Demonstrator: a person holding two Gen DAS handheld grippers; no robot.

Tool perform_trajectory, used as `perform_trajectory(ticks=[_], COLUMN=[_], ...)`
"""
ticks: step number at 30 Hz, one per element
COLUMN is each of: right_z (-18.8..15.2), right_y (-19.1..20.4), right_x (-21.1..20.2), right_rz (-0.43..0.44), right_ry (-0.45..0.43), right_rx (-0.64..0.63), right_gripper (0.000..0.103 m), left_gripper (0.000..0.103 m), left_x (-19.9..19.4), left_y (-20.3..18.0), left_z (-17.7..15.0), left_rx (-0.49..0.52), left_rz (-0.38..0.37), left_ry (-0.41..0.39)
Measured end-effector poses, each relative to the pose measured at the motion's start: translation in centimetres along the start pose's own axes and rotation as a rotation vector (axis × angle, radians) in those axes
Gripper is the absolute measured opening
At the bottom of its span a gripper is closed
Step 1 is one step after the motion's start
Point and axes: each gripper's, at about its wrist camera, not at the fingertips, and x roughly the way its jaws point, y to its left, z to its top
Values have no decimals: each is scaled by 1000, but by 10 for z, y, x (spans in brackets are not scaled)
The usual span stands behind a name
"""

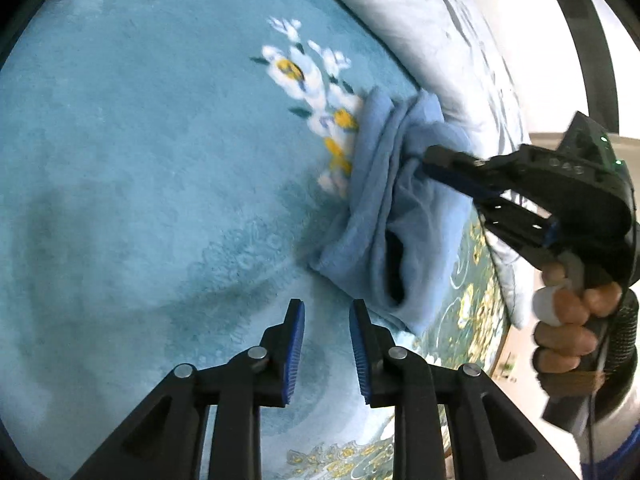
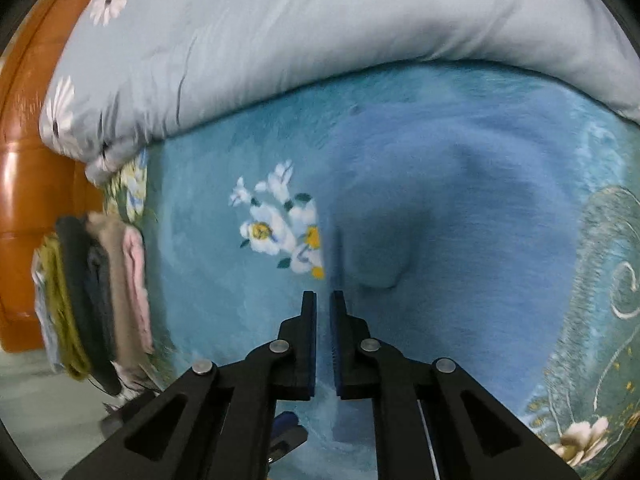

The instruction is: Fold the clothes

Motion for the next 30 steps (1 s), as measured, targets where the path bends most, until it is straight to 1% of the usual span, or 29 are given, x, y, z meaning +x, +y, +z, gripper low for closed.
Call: perform_trajectory(ticks=[1,2,3,4,5,7,8,12,15,18,19,20,21,22,24,25,27,30], right_z=[-1,-2,-3,-5,-6,-8,-9,-17,-28,-39,-42,-46,-49,-53,-60,-64,-71,-73], right_y=[5,11,15,15,16,14,9,-26,-47,-63,-69,-74,-80,-85,-97,-102,-113,-118], right_x=[1,3,2,-5,-11,-26,-35,-72,-81,-84,-86,-87,-88,-90,-92,-94,-96,-98], right_rz=[-9,-19,-25,-23,-21,-26,-30,-56,-69,-77,-80,-82,-85,-87,-92,-95,-100,-94], right_ry=[4,9,7,-9,-25,-62,-82,-135,-135,-127,-124,-121,-118,-116,-110,-108,-102,-104], right_rx=[-26,-52,-73,-83,-92,-98,-91,-25,22,64,77,91,105,119,147,161,188,193], right_gripper=[6,6,6,7,7,7,7,7,7,7,7,7,7,7,7,7,7,7], left_gripper=[31,35,40,42,43,52,56,61,62,57,48,36,30,16,10,8,8,7], left_x=[5,-19,-50,-49,-41,-1,4,11,24,34,35,35,36,38,40,38,36,39], left_y=[-10,-2,9,7,-2,-43,-48,-53,-58,-66,-70,-74,-79,-84,-97,-103,-112,-97], left_z=[6,-2,7,8,14,46,53,48,49,53,55,56,58,60,68,70,75,77], left_rx=[-2,0,4,10,17,19,14,-18,-20,-11,2,15,28,45,95,116,150,123], left_rz=[-12,-28,-39,-48,-62,-86,-101,-164,-169,-162,-159,-156,-153,-144,-104,-98,-85,-56], left_ry=[-5,-7,-7,-5,-1,17,34,77,89,102,100,98,96,94,89,85,77,65])
